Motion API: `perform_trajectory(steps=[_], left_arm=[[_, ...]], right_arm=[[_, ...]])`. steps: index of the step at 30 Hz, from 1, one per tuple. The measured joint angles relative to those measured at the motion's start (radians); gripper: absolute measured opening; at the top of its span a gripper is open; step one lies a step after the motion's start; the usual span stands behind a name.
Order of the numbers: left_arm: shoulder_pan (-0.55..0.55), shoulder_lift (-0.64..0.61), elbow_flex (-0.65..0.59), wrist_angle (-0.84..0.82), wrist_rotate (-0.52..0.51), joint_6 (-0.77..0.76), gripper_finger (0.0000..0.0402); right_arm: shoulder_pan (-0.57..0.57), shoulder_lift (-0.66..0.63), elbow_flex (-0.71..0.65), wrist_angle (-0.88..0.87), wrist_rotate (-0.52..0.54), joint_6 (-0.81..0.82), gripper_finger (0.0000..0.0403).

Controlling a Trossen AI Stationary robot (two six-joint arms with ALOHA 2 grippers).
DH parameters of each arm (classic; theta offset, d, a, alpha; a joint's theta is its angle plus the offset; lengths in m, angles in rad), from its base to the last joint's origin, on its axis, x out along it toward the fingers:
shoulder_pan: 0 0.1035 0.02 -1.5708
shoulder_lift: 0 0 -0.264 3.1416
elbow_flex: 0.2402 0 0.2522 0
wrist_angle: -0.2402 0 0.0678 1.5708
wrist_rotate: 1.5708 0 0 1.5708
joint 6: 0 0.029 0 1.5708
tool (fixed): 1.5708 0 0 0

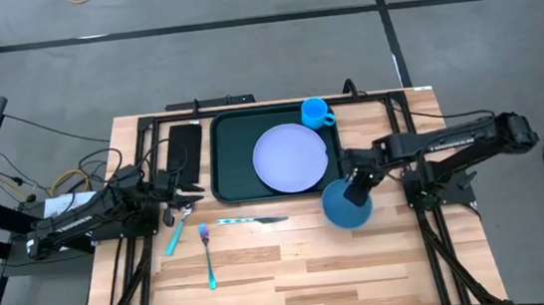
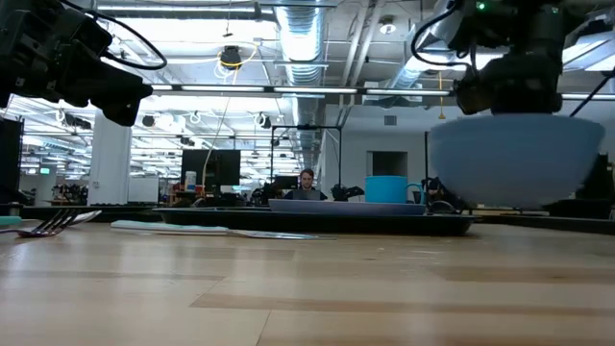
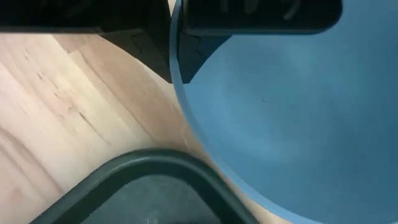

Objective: Set up tray
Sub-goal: Put the blue bowl on the purple plate

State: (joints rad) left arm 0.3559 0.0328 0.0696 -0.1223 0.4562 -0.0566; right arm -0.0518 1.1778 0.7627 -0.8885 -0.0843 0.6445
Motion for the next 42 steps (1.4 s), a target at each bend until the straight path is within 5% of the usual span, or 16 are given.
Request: perform_trajectory(steps=[10, 27, 42], left_arm=[[0.000, 0.000, 0.000, 0.000, 0.000, 0.000, 0.0084], [0.000, 0.000, 0.000, 0.000, 0.000, 0.000, 0.0084], [0.000, 0.000, 0.000, 0.000, -0.002, 0.000, 0.0084]], right_arm=[[-0.121, 0.036, 0.192, -0.064, -0.023, -0.082, 0.0001], [-0.394, 0.544, 0.773, -0.234, -0.024, -0.543, 0.0000], [-0.497, 0.799, 0.856, -0.198, -0.105, -0.680, 0.0000]])
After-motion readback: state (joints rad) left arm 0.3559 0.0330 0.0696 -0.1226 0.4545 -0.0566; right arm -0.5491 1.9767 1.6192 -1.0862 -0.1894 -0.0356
